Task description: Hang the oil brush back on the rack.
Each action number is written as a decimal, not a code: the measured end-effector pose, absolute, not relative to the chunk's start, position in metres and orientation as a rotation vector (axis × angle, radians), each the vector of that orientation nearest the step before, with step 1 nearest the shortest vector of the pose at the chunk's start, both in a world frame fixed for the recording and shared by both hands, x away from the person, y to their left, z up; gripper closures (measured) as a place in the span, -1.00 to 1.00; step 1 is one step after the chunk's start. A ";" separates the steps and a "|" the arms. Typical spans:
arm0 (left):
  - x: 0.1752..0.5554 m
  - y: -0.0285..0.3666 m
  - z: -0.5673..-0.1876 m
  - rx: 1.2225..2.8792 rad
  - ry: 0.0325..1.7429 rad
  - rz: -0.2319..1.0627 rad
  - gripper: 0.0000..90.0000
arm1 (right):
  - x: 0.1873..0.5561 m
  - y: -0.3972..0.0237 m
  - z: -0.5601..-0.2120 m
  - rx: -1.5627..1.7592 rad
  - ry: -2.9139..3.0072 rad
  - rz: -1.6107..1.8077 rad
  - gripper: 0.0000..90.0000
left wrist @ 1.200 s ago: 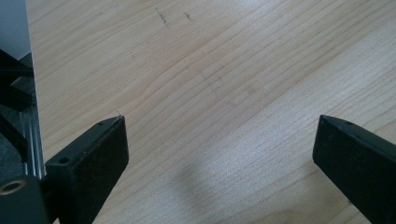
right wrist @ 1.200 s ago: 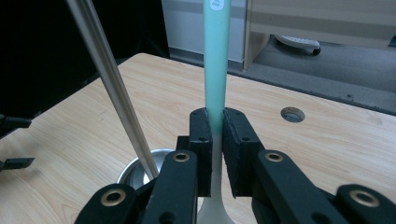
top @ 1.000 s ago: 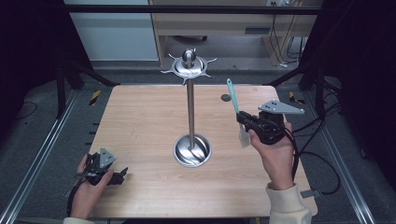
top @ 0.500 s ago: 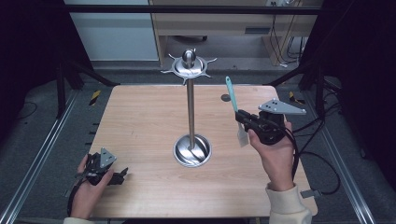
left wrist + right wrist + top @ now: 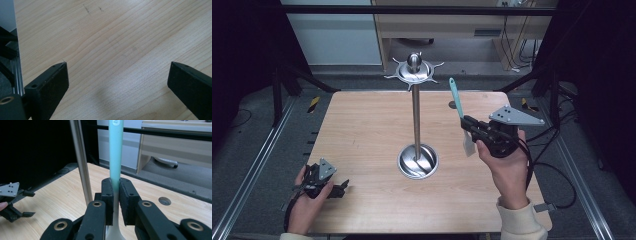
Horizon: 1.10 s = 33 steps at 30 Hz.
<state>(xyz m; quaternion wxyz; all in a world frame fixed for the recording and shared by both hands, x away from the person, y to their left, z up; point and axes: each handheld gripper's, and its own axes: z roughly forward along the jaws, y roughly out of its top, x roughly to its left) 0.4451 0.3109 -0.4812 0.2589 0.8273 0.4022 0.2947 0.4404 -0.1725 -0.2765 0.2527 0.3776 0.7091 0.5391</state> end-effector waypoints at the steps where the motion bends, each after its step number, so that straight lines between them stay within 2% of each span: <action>1: 0.445 0.311 -0.481 2.242 1.090 0.799 -0.93 | 0.439 -0.172 -0.276 1.022 1.927 1.468 0.83; 14: 0.445 0.312 -0.481 2.240 1.090 0.804 -0.93 | 0.421 -0.165 -0.259 0.927 1.912 1.500 0.83; 33: 0.445 0.311 -0.481 2.246 1.087 0.803 -0.93 | 0.415 -0.162 -0.256 0.893 1.925 1.524 0.83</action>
